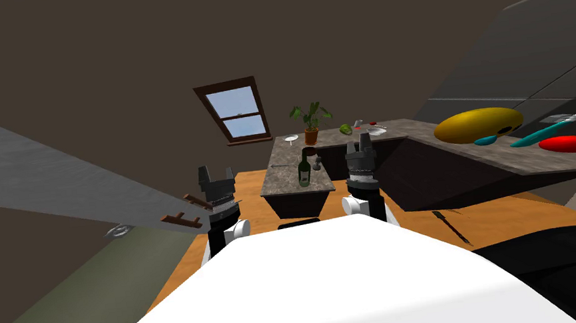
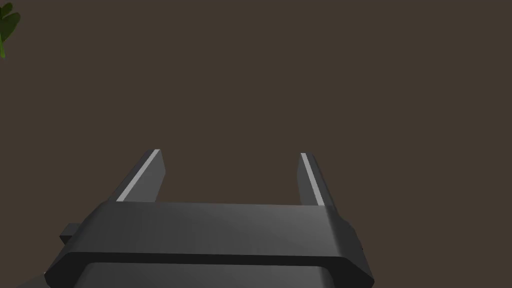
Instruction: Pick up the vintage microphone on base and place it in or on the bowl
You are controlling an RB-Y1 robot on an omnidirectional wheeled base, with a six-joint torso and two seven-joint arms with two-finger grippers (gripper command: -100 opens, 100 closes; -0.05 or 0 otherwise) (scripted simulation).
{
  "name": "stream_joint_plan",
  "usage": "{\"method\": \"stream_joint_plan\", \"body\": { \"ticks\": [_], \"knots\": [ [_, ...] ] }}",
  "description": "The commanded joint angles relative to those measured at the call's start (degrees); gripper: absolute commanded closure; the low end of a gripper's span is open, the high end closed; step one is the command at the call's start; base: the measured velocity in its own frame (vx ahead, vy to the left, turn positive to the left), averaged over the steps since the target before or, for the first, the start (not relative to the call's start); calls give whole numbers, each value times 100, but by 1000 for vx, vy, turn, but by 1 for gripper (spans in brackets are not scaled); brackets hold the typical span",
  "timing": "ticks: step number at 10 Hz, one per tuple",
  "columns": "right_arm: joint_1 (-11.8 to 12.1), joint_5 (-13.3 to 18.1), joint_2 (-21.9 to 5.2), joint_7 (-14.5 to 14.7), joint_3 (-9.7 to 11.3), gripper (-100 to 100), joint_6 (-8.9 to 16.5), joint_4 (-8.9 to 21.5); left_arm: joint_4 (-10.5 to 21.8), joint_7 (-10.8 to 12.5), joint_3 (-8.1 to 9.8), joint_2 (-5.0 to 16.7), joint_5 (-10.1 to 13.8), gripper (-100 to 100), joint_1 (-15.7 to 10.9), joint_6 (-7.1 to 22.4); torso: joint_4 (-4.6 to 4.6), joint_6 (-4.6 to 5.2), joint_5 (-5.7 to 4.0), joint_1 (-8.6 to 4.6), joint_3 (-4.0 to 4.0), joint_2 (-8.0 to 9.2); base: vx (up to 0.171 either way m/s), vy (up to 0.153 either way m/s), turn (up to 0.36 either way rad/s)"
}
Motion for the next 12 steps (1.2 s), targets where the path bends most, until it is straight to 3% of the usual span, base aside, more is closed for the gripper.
{"method": "stream_joint_plan", "body": {
  "ticks": [1, 11, 12],
  "knots": [
    [-17, 61, -234, 31, -26, -100, -17, 94, 0, 0, 0, 0, 0, 0, 0, 0, 0, 0, 0, 0, 0, 0, -9, -11, 22],
    [-155, 690, -1849, 362, -249, -100, -30, 1002, 0, 0, 0, 0, 0, 0, 0, 0, 2, 1, -1, -4, 4, 7, -22, -13, 37],
    [-155, 690, -1903, 362, -249, -100, -30, 1002, 0, 0, 0, 0, 0, 0, 0, 0, 2, 0, -1, -3, 5, 8, -16, 0, 22]
  ]
}}
